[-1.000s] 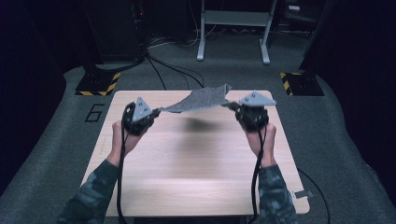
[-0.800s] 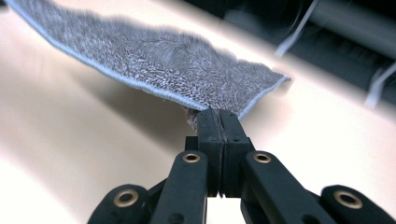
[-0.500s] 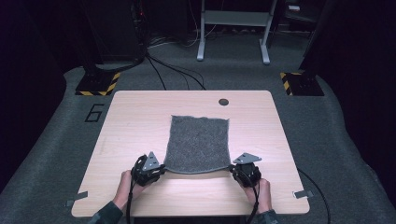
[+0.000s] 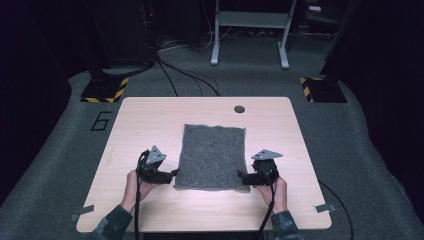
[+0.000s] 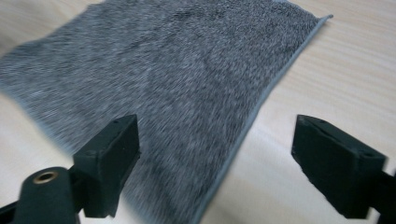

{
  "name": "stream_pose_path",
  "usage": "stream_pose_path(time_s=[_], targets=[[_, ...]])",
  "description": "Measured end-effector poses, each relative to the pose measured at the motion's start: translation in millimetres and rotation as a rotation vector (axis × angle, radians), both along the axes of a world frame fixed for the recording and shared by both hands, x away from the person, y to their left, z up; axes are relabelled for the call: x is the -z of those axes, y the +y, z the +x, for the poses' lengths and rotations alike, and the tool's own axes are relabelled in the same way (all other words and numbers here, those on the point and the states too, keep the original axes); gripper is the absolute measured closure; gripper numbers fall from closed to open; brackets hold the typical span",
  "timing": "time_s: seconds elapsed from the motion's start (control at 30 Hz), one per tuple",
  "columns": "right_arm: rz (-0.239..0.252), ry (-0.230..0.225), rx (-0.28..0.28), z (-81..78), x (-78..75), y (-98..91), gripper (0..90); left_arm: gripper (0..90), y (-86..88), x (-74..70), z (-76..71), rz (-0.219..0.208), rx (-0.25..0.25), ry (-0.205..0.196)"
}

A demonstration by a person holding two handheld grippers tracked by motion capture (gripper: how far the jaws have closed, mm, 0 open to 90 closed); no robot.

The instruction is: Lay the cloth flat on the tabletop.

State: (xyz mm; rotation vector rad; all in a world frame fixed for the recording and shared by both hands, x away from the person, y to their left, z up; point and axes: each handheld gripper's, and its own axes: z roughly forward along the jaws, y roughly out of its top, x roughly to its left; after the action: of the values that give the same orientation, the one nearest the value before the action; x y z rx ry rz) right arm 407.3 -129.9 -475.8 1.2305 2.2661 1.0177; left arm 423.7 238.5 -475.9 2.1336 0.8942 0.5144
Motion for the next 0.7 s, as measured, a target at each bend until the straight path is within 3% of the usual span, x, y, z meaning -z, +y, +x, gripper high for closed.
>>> stream_pose_path(time_s=[0.1,0.23,0.37,0.4,0.43,0.7], targets=[[-0.019,0.029,0.019,21.2,8.6,13.4,4.3,17.0,-14.6,7.2,24.0,0.054,-0.022,0.009],[-0.072,0.048,0.046,43.2,21.2,20.6,0.0,14.9,-25.1,21.7,42.8,0.114,-0.048,0.03],[-0.104,0.075,0.059,53.2,31.4,21.0,0.0,14.8,-27.3,31.8,46.5,0.143,-0.066,0.051],[-0.154,0.085,0.065,55.5,37.2,22.0,0.0,14.9,-27.4,33.5,46.2,0.16,-0.065,0.066],[-0.159,0.093,0.063,56.1,39.6,21.9,0.0,14.9,-27.3,37.7,44.4,0.176,-0.063,0.064],[-0.091,0.107,0.06,53.7,45.3,14.3,0.0,15.8,-24.8,36.9,31.6,0.2,-0.07,0.05]])
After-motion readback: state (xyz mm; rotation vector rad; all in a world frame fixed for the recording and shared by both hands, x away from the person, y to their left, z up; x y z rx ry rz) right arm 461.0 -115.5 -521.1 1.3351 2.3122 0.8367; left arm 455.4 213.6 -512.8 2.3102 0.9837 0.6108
